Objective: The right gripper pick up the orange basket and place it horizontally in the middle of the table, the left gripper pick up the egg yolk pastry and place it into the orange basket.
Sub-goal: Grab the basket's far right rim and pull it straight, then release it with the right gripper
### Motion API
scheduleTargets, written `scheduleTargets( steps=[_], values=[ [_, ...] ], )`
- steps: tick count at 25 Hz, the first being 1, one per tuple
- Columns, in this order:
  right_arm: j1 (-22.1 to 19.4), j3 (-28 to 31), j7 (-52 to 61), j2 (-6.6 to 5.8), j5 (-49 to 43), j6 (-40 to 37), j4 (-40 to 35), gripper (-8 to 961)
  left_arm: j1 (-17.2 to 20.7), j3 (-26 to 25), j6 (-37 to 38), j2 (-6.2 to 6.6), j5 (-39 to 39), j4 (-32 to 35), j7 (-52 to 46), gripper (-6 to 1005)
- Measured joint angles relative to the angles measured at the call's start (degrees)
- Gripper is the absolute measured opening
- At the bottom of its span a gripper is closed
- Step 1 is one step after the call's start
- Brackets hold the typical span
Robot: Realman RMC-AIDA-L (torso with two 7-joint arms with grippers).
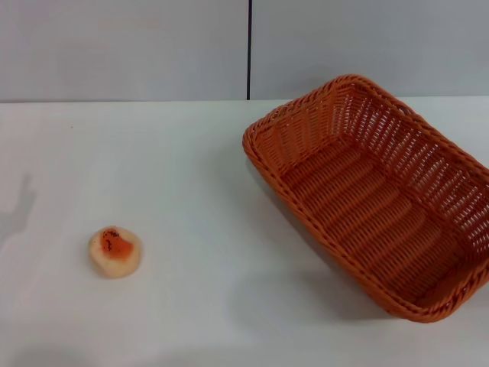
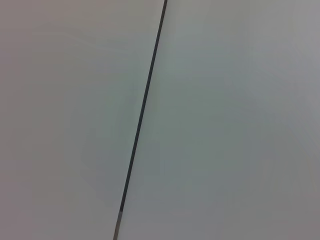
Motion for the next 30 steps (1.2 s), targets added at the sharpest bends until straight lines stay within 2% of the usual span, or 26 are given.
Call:
scheduleTargets(
  steps=[5,8,12,15,19,24,30],
  values=[
    [0.66,0.04,28.09,0.01,-19.78,9.31,-18.17,809,-0.13,0.0,0.19,0.08,-0.05,-0.22,0.0,768],
    [2.71,0.03,42.32,-0.21,-32.14,10.23,-26.6,809,-0.15,0.0,0.38,0.1,-0.04,-0.33,0.0,768],
    [6.31,-0.01,58.41,-1.51,-46.42,4.9,-36.87,809,-0.22,0.0,0.87,0.11,-0.07,-0.47,0.0,767],
    [10.02,-0.03,69.06,-3.52,-56.48,-1.21,-41.98,809,-0.25,-0.01,1.16,0.11,-0.15,-0.48,0.0,766],
    [16.14,-0.08,78.39,-6.25,-70.0,-8.93,-46.04,809,0.01,-0.03,1.28,0.11,-0.24,-0.48,0.0,765],
    [21.95,-0.37,82.16,-8.06,-81.07,-14.66,-46.11,809,0.45,-0.29,1.28,0.15,-0.33,-0.51,0.0,764],
    [24.5,-4.85,82.84,-8.41,-83.66,-13.91,-41.36,810,0.61,-0.44,1.29,0.19,-0.36,-0.56,0.27,763]
  ],
)
